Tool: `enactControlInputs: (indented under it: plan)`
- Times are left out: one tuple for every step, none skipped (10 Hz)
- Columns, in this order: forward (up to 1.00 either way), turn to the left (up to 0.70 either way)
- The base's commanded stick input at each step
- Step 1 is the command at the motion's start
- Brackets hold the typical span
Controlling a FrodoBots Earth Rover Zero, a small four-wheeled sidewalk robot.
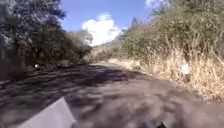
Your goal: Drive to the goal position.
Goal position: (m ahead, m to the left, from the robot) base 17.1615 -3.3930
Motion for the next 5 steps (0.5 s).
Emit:
enactControlInputs:
  plan:
    - [0.5, 0.0]
    - [0.5, 0.0]
    - [0.5, -0.02]
    - [0.5, -0.44]
    - [0.5, -0.5]
